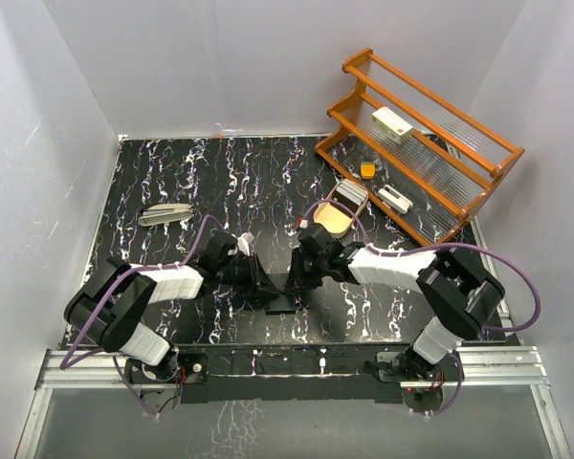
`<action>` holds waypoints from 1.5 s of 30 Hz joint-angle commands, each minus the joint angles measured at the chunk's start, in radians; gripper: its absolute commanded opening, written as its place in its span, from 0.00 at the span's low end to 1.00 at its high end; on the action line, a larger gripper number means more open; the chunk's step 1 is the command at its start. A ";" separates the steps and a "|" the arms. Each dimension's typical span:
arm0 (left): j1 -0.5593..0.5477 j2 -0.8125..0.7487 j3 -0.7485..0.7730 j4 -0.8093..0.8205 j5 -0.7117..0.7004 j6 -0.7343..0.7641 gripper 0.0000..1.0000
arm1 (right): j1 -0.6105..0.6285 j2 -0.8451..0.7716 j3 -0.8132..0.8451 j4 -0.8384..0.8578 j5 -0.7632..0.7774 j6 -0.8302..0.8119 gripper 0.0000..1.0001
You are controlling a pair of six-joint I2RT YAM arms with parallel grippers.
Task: Put the credit cards into the card holder
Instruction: Close the card holder at the center of the board.
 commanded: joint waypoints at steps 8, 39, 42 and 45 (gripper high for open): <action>-0.016 -0.004 -0.017 -0.072 -0.084 0.018 0.16 | 0.044 0.107 0.020 -0.190 0.161 -0.016 0.06; -0.016 -0.056 0.007 -0.174 -0.158 0.006 0.16 | 0.134 0.015 0.262 -0.354 0.299 -0.039 0.10; -0.016 -0.050 0.006 -0.171 -0.154 0.005 0.16 | 0.133 0.000 0.259 -0.351 0.312 -0.035 0.10; -0.017 -0.051 0.007 -0.171 -0.152 0.006 0.16 | 0.134 -0.005 0.255 -0.349 0.317 -0.032 0.10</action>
